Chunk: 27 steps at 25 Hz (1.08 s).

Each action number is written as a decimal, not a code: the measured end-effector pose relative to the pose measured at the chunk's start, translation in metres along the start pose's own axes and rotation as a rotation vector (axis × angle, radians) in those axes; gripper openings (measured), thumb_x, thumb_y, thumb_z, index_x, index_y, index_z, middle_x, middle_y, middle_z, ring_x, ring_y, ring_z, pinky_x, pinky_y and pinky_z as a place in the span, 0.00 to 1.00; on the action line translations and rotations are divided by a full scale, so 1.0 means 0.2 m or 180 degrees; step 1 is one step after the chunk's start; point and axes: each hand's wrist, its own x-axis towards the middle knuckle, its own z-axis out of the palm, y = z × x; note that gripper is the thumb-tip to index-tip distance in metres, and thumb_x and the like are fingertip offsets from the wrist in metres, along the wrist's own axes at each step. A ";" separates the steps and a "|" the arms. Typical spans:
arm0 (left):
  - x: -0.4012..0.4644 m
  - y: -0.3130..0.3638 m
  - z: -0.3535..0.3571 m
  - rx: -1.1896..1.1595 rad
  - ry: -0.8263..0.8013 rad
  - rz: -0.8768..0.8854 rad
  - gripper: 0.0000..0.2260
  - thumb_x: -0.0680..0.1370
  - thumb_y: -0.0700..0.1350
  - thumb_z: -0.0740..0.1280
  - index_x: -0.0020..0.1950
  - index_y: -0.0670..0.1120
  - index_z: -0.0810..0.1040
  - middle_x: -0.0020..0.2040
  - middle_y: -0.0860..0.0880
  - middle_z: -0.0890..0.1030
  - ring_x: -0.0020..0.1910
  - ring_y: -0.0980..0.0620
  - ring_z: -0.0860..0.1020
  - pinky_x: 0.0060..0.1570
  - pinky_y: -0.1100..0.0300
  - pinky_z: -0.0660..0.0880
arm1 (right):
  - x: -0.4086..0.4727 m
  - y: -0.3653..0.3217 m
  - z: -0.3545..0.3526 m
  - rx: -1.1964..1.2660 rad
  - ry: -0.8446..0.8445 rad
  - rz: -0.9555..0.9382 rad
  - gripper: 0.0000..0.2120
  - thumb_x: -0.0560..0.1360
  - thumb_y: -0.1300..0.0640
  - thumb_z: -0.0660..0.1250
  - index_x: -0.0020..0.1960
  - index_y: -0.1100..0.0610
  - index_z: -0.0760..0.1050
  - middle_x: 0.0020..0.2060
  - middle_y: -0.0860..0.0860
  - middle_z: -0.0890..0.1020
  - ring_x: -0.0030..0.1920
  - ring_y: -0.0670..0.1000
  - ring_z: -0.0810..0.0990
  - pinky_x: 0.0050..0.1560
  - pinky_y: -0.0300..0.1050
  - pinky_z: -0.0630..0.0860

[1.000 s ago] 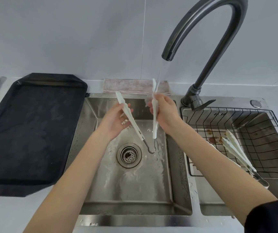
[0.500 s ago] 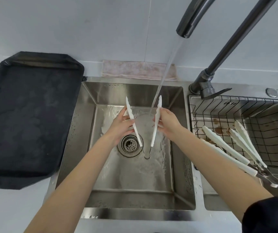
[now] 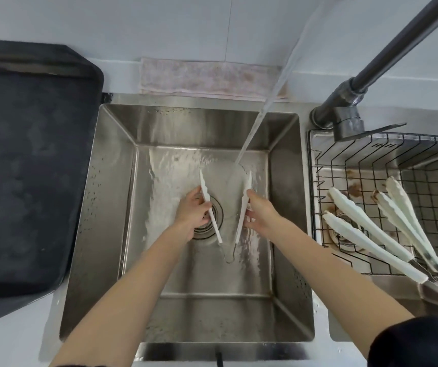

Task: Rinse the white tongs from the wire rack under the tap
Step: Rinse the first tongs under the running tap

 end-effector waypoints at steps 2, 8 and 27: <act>0.02 -0.05 0.02 0.0068 0.0058 -0.0108 0.22 0.78 0.31 0.59 0.71 0.44 0.66 0.63 0.38 0.74 0.51 0.46 0.73 0.52 0.54 0.73 | 0.02 0.04 0.00 -0.0053 0.0050 0.0105 0.11 0.81 0.54 0.55 0.46 0.58 0.72 0.34 0.51 0.75 0.34 0.48 0.73 0.36 0.41 0.72; 0.07 -0.14 0.00 0.0411 0.0026 -0.0133 0.21 0.77 0.32 0.59 0.68 0.46 0.69 0.60 0.42 0.74 0.51 0.47 0.74 0.51 0.53 0.75 | 0.13 0.12 -0.03 -0.0158 0.0107 0.0404 0.15 0.80 0.46 0.53 0.49 0.55 0.73 0.39 0.51 0.77 0.41 0.50 0.76 0.52 0.51 0.73; -0.25 0.05 -0.06 0.3185 -0.0397 0.1086 0.25 0.80 0.44 0.57 0.76 0.44 0.55 0.76 0.44 0.61 0.70 0.48 0.68 0.67 0.65 0.63 | -0.17 0.09 -0.07 -0.3560 0.0154 -0.1619 0.32 0.78 0.51 0.58 0.77 0.57 0.51 0.77 0.55 0.54 0.76 0.57 0.55 0.74 0.54 0.57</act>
